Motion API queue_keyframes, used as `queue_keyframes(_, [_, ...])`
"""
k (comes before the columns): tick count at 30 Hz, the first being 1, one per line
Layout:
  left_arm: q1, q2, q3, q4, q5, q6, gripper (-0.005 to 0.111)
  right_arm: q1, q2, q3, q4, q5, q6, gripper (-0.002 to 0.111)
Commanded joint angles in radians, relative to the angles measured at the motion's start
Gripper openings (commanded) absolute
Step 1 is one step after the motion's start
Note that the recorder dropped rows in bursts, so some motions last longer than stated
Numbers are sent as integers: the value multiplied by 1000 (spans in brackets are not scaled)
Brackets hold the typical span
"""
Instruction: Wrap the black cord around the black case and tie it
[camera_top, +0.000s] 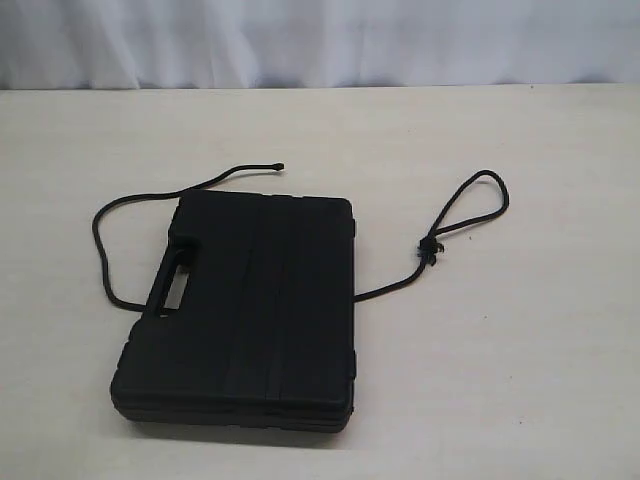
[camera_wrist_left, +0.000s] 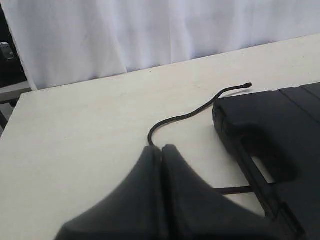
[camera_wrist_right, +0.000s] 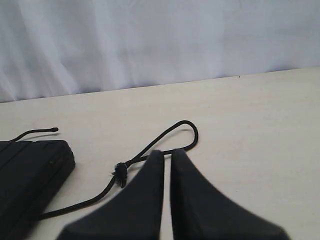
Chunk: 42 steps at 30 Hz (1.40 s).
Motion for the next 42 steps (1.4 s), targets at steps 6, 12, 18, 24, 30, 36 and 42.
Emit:
queue_keyframes(6, [2,-2,2,22,-24,-1,0,-5,-5,3,-7,-9,-5,4])
queue_keyframes(12, [2,-2,2,-354,-349,-13,0,-2,-5,3,122,-150,-2,4])
queue_keyframes(18, [2,-2,2,-768,-691,-251,0,-2,-5,3,490,-292,-2,4])
queue_keyframes(24, [2,40,-40,-722,-973,-330,0,-2,-5,3,557,-298,-2,4])
queue_keyframes(30, [2,465,-352,-175,-1003,-420,0,-2,-5,3,557,-296,-2,4])
queue_keyframes(36, [2,862,-739,252,-124,-577,0,-2,-5,3,557,-291,-2,4])
queue_keyframes(42, [2,1282,-1011,-43,522,-25,0,-2,-5,3,557,-289,-2,4])
